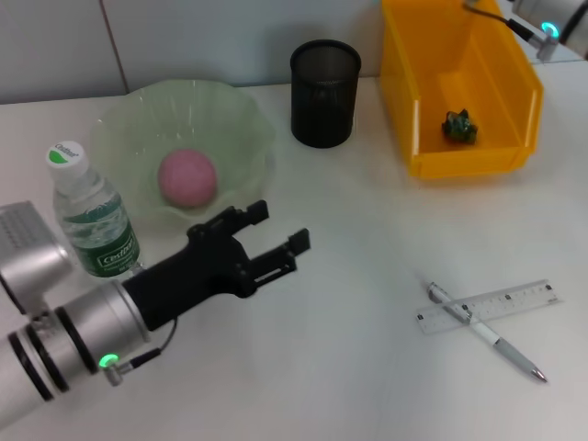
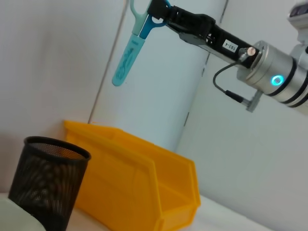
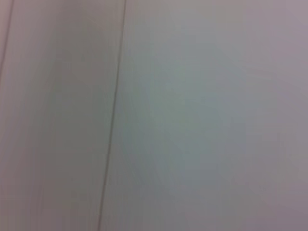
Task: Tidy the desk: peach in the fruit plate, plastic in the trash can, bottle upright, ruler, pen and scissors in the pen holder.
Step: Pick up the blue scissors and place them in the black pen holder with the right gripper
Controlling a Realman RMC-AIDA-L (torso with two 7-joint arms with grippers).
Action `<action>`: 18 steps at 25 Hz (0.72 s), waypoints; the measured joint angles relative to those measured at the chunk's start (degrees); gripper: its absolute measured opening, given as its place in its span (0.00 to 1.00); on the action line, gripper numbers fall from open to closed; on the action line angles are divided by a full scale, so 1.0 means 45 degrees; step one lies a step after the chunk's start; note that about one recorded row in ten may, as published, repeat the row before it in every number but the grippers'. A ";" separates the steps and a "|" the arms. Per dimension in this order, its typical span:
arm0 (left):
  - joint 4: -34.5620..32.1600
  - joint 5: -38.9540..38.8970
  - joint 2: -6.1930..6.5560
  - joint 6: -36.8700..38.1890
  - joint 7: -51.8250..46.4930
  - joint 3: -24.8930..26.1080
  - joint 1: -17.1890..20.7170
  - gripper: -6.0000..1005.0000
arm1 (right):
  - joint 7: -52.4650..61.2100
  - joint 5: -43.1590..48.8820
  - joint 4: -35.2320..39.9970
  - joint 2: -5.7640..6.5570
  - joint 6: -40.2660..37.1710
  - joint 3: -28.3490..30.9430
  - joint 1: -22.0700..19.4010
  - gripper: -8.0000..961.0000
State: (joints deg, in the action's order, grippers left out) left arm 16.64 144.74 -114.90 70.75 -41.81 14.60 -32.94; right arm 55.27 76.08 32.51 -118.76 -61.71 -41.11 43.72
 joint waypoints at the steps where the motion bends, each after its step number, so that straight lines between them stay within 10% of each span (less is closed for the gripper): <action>1: -0.0326 0.0018 -0.0036 0.0266 -0.0347 0.0000 -0.0054 0.80 | 0.0000 0.0000 0.0000 0.0000 0.0000 0.0000 0.0000 0.08; 18: -0.2675 0.0741 -0.0392 0.2456 -0.1914 -0.0127 -0.0459 0.80 | 0.0987 -0.0310 -0.1800 -0.0036 0.3852 -0.1350 0.1979 0.08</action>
State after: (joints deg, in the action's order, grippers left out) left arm 4.60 148.07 -116.66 81.80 -50.42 14.03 -35.01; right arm 59.71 74.68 24.41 -118.92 -44.38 -47.19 52.63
